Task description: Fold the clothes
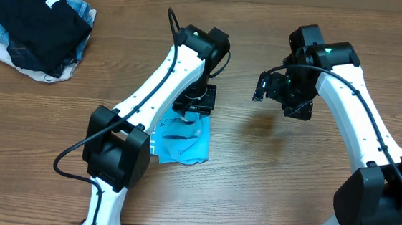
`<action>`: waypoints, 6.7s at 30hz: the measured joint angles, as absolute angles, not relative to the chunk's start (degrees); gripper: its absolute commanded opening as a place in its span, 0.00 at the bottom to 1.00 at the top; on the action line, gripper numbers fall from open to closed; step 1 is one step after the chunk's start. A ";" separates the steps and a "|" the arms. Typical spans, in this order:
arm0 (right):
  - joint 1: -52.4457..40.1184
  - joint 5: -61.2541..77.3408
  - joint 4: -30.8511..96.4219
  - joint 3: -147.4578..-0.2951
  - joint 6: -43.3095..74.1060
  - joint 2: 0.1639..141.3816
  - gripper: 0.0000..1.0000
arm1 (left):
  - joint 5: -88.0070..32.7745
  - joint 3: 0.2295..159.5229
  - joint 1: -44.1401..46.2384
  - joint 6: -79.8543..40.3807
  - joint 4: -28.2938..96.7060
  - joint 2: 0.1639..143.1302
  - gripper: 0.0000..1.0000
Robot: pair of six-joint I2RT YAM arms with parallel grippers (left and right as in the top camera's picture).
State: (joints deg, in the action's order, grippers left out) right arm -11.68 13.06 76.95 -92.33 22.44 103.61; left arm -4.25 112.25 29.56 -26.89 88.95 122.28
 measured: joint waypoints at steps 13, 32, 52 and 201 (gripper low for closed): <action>-11.68 13.04 75.92 -92.33 22.44 103.61 0.98 | -6.39 112.99 3.73 -24.21 89.23 122.28 0.97; -11.68 13.06 75.55 -92.33 22.44 103.61 0.98 | -20.25 99.44 0.93 -5.98 75.57 122.26 0.91; -11.68 13.02 76.20 -92.33 22.44 103.61 0.98 | -23.18 94.54 3.79 -3.46 69.56 122.26 0.36; -11.66 12.62 80.25 -92.25 22.44 103.61 0.97 | -10.83 112.44 20.01 -15.07 96.53 113.78 1.00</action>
